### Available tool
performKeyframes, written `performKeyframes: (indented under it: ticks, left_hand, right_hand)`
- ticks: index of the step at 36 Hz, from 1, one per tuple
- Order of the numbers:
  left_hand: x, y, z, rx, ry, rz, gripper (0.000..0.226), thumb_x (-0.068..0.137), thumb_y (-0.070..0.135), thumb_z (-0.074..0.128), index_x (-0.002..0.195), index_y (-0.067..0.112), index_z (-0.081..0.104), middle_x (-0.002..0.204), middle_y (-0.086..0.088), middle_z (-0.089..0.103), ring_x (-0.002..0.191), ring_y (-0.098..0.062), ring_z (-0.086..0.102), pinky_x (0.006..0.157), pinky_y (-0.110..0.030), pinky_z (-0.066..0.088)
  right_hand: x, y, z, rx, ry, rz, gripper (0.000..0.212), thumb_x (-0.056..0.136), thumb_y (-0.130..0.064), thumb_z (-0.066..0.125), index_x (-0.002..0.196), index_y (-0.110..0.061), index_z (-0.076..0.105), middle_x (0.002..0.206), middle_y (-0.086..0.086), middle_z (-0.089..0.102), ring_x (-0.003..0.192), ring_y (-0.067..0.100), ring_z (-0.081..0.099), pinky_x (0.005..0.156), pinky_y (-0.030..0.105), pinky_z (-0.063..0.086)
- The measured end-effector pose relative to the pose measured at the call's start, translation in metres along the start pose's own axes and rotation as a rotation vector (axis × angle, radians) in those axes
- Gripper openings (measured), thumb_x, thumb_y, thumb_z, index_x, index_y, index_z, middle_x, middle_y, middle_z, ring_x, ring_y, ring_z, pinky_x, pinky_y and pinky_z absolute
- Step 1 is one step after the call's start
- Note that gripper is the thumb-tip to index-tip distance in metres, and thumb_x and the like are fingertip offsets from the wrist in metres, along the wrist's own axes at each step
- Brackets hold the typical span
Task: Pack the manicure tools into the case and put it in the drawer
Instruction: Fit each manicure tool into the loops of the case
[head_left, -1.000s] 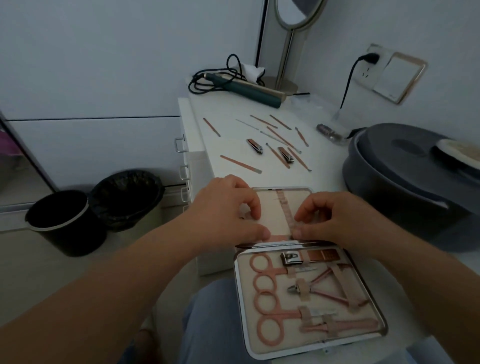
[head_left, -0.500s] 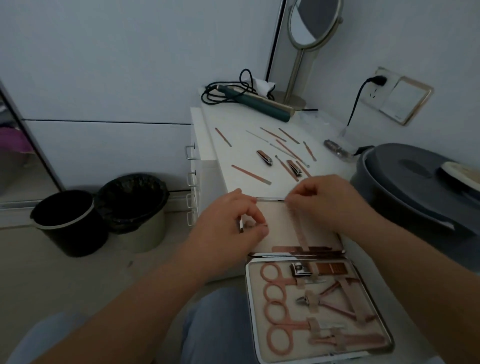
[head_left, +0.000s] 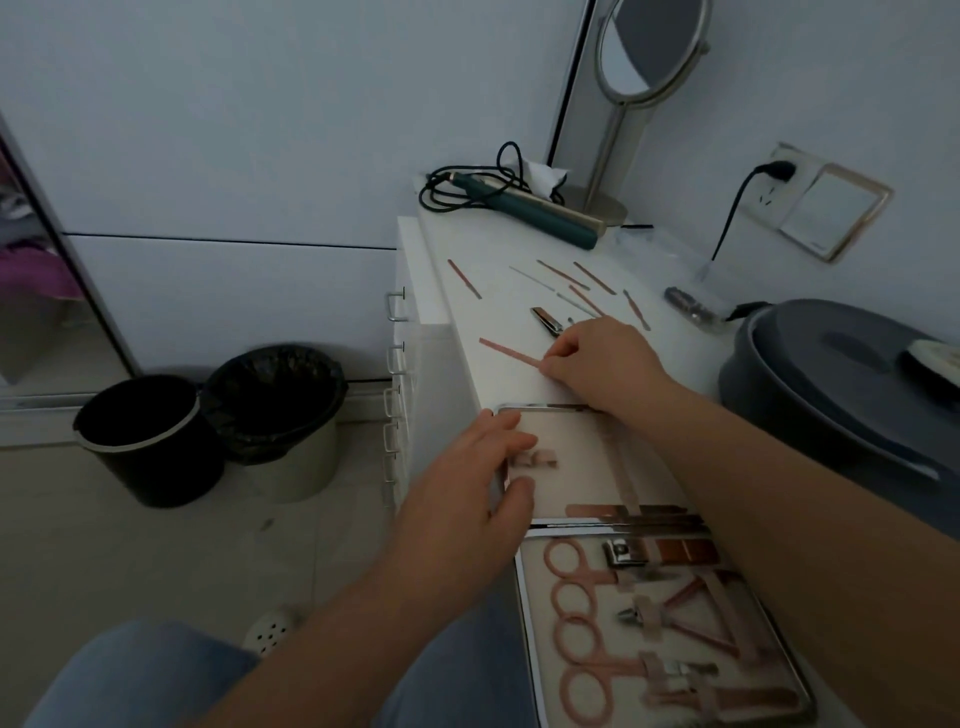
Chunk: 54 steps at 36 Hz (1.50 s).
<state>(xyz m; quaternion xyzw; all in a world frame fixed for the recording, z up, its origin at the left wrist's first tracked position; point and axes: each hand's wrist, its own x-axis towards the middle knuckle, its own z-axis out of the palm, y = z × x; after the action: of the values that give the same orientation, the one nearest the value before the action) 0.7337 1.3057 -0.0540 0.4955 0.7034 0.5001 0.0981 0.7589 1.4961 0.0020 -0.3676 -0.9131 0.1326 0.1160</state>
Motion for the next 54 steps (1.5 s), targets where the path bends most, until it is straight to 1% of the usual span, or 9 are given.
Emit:
performKeyframes:
  ticks: [9,12,16,21,26,30,38,48,54]
  left_hand:
    - [-0.003,-0.003,0.003,0.004,0.025,0.004,0.029,0.084,0.014,0.056,0.112,0.023,0.058,0.127,0.023,0.038,0.128,0.002,0.032,0.098,0.001,0.015]
    - [-0.001,-0.003,0.001,-0.022,0.031,0.002,0.032,0.082,0.011,0.059,0.111,0.023,0.058,0.125,0.019,0.043,0.122,0.004,0.036,0.095,0.004,0.017]
    - [0.000,-0.003,-0.003,-0.083,0.024,-0.005,0.035,0.080,0.008,0.059,0.110,0.026,0.057,0.123,0.018,0.046,0.110,0.016,0.034,0.086,0.009,0.019]
    - [0.000,0.001,-0.008,-0.071,-0.009,-0.006,0.036,0.081,0.010,0.059,0.093,0.043,0.053,0.125,0.020,0.045,0.116,0.009,0.038,0.091,0.005,0.021]
    - [0.000,0.006,-0.011,-0.031,-0.031,-0.001,0.034,0.081,0.007,0.059,0.094,0.039,0.055,0.124,0.019,0.046,0.116,0.007,0.040,0.092,0.002,0.023]
    - [0.000,0.008,-0.014,-0.029,-0.057,0.002,0.030,0.080,0.006,0.060,0.093,0.032,0.059,0.119,0.021,0.048,0.107,0.016,0.038,0.087,0.007,0.021]
    - [0.000,0.010,-0.015,-0.010,-0.064,-0.043,0.029,0.079,0.012,0.063,0.087,0.040,0.059,0.112,0.033,0.047,0.101,0.027,0.041,0.088,0.005,0.025]
    - [0.004,0.028,-0.014,0.151,-0.035,-0.052,0.019,0.073,0.036,0.058,0.089,0.046,0.055,0.118,0.022,0.046,0.105,0.015,0.037,0.081,0.011,0.016]
    - [0.002,0.038,-0.010,0.214,-0.142,0.037,0.023,0.076,0.035,0.060,0.096,0.045,0.057,0.124,0.026,0.040,0.127,0.010,0.022,0.096,0.000,0.014]
  right_hand:
    - [-0.014,0.005,-0.006,-0.008,0.072,-0.070,0.009,0.087,-0.022,0.053,0.087,-0.022,0.062,0.095,-0.003,0.057,0.079,0.011,0.051,0.062,0.020,0.038]
    - [-0.034,0.015,-0.025,0.048,0.042,-0.081,0.006,0.087,-0.027,0.054,0.081,-0.029,0.055,0.088,-0.013,0.053,0.071,0.000,0.046,0.056,0.012,0.029]
    - [-0.080,0.032,-0.050,0.144,-0.005,-0.033,0.014,0.084,-0.030,0.059,0.072,-0.035,0.053,0.075,-0.017,0.056,0.068,-0.004,0.052,0.055,0.013,0.033]
    - [-0.131,0.052,-0.066,0.238,-0.030,0.021,0.013,0.080,-0.026,0.063,0.069,-0.029,0.060,0.061,-0.011,0.060,0.056,-0.013,0.052,0.047,0.005,0.039]
    - [-0.155,0.068,-0.066,0.367,-0.073,0.098,0.010,0.077,-0.020,0.068,0.068,-0.025,0.064,0.069,-0.014,0.065,0.054,-0.007,0.054,0.051,0.002,0.040]
    - [-0.158,0.078,-0.064,0.499,-0.084,0.193,0.008,0.069,-0.018,0.075,0.068,-0.023,0.069,0.066,-0.001,0.069,0.057,0.006,0.059,0.058,0.018,0.048]
    - [-0.155,0.087,-0.067,0.716,-0.177,0.253,0.019,0.069,-0.003,0.072,0.067,-0.021,0.072,0.068,0.003,0.073,0.059,0.007,0.067,0.053,0.009,0.050]
    - [-0.156,0.095,-0.063,0.763,-0.128,0.326,0.016,0.066,-0.001,0.074,0.065,-0.016,0.069,0.060,0.006,0.070,0.049,0.007,0.063,0.049,0.013,0.052]
    - [-0.158,0.095,-0.064,0.808,-0.105,0.337,0.016,0.070,0.001,0.071,0.068,-0.015,0.069,0.057,0.003,0.069,0.048,0.005,0.060,0.051,0.014,0.052]
